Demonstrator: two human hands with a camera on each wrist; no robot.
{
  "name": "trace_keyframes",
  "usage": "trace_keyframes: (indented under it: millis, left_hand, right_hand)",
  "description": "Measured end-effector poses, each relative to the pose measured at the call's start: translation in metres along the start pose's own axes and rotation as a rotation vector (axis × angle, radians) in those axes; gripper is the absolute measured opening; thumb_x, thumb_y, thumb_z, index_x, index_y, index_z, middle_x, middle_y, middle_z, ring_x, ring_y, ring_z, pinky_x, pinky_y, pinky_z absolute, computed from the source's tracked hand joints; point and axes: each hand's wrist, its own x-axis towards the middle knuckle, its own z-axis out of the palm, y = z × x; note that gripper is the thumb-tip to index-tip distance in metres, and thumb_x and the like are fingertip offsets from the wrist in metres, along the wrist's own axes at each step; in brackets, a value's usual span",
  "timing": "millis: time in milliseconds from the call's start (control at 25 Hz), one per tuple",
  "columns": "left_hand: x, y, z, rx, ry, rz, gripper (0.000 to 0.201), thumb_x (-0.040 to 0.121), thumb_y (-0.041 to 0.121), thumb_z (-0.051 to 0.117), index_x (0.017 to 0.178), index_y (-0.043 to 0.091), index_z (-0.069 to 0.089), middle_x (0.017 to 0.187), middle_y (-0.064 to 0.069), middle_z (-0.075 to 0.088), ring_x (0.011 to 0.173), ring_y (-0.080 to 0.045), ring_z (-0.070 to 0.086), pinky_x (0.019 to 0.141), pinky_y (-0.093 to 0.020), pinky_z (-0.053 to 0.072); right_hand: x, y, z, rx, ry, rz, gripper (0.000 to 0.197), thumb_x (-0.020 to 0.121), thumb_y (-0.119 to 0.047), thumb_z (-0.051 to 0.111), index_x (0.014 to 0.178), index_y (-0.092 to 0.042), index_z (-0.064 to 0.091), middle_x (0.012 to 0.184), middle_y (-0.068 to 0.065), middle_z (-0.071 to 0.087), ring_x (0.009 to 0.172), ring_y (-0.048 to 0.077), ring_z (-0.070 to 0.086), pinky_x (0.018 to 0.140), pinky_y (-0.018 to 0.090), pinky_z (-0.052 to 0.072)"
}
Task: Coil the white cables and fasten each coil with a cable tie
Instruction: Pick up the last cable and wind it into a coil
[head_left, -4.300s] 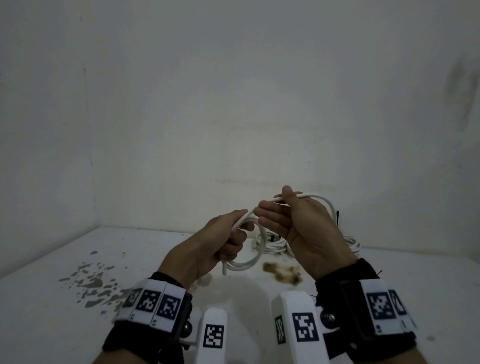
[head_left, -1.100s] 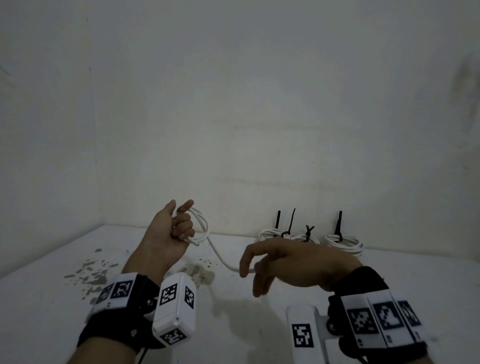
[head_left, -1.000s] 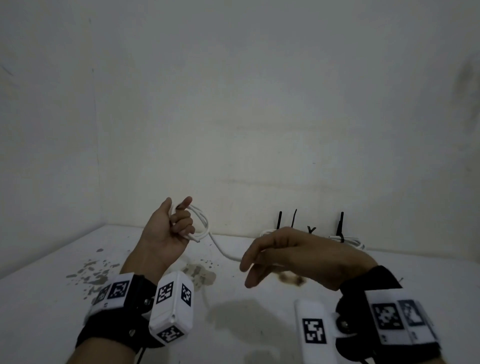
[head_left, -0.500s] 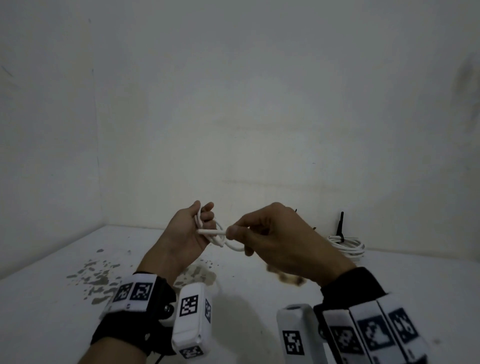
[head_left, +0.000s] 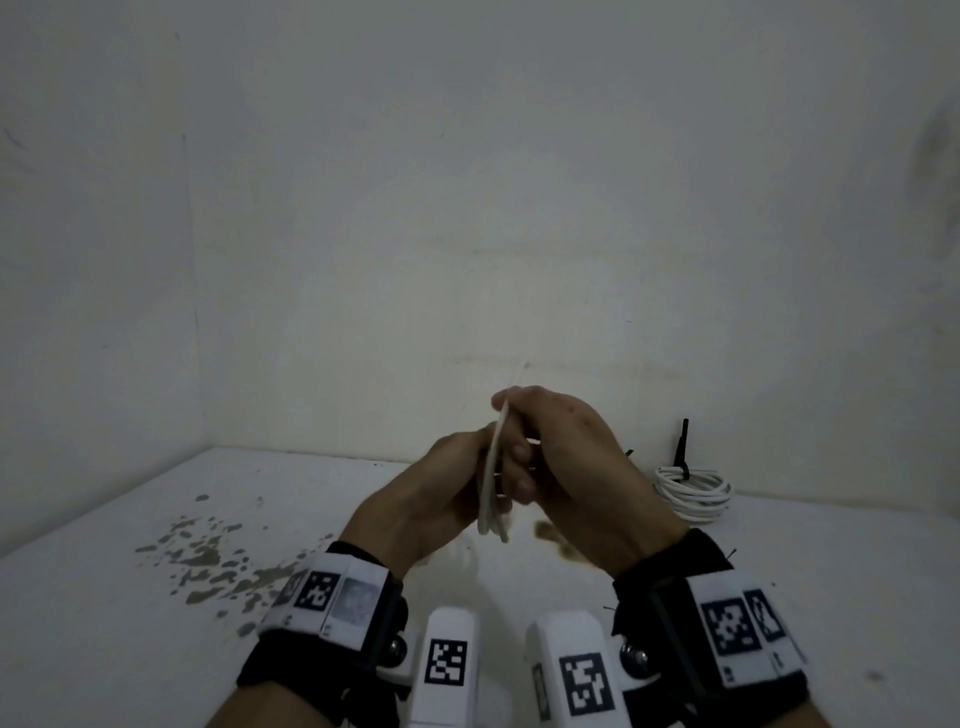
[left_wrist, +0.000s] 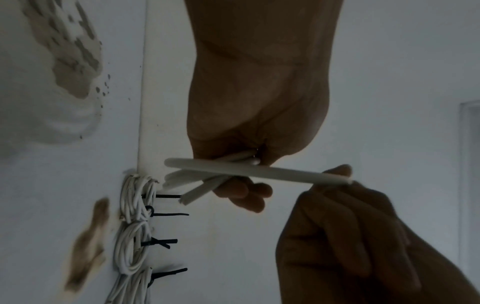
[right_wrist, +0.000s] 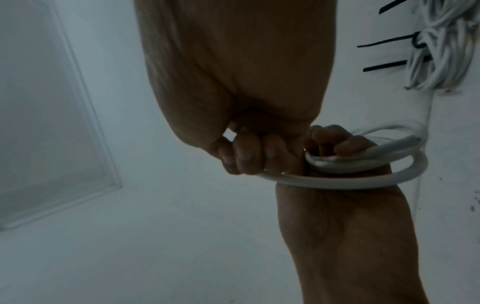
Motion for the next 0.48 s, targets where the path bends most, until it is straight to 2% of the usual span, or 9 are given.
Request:
trace_keyframes:
  millis: [40, 120, 240, 360, 440, 480]
  left_hand:
    - [0.001, -0.001, 0.0, 0.005, -0.019, -0.038, 0.059, 0.103, 0.019, 0.036, 0.051, 0.02, 0.062, 0.053, 0.001, 0.054, 0.043, -0.009, 0.05, 0.048, -0.022, 0.039]
    - [0.003, -0.002, 0.001, -0.001, -0.022, -0.071, 0.048, 0.103, 0.02, 0.036, 0.06, 0.017, 0.058, 0.054, 0.001, 0.048, 0.039, -0.009, 0.038, 0.042, -0.019, 0.033]
    - [0.003, 0.001, 0.003, -0.033, -0.017, -0.106, 0.033, 0.103, 0.022, 0.033, 0.075, 0.014, 0.048, 0.048, 0.005, 0.033, 0.033, -0.006, 0.022, 0.037, -0.018, 0.018]
    - [0.002, 0.0, 0.006, 0.028, -0.027, -0.103, 0.037, 0.102, 0.033, 0.034, 0.072, 0.016, 0.047, 0.046, 0.008, 0.025, 0.034, -0.006, 0.016, 0.04, -0.02, 0.014]
    - [0.002, -0.001, 0.007, 0.063, 0.017, -0.096, 0.044, 0.099, 0.048, 0.041, 0.066, 0.018, 0.046, 0.048, 0.007, 0.021, 0.038, -0.008, 0.014, 0.042, -0.022, 0.014]
    - [0.002, -0.002, 0.006, 0.067, 0.046, -0.092, 0.046, 0.096, 0.052, 0.046, 0.063, 0.019, 0.044, 0.049, 0.007, 0.02, 0.04, -0.009, 0.014, 0.043, -0.022, 0.014]
  right_hand:
    - [0.002, 0.001, -0.005, 0.039, 0.034, -0.01, 0.019, 0.103, -0.014, 0.045, 0.087, -0.005, 0.051, 0.056, 0.006, 0.045, 0.045, 0.02, 0.041, 0.05, 0.034, 0.033]
    - [0.006, 0.001, -0.016, 0.047, 0.119, -0.034, 0.016, 0.102, -0.013, 0.049, 0.088, -0.007, 0.052, 0.063, 0.008, 0.056, 0.05, 0.021, 0.052, 0.05, 0.033, 0.041]
    - [0.009, 0.003, -0.027, -0.088, 0.296, -0.104, 0.014, 0.097, -0.014, 0.061, 0.088, -0.002, 0.061, 0.062, 0.004, 0.058, 0.05, 0.02, 0.055, 0.047, 0.029, 0.045]
    - [0.011, 0.008, -0.028, -0.131, 0.422, -0.12, 0.012, 0.089, -0.011, 0.071, 0.092, 0.001, 0.067, 0.074, 0.01, 0.064, 0.058, 0.021, 0.065, 0.049, 0.028, 0.049]
    - [0.01, 0.01, -0.028, 0.009, 0.454, -0.086, 0.016, 0.085, -0.003, 0.073, 0.097, -0.002, 0.062, 0.087, 0.016, 0.068, 0.065, 0.022, 0.068, 0.051, 0.029, 0.052]
    - [0.01, 0.01, -0.031, 0.102, 0.478, -0.068, 0.024, 0.083, 0.0, 0.074, 0.1, -0.006, 0.058, 0.089, 0.017, 0.07, 0.064, 0.023, 0.068, 0.051, 0.029, 0.052]
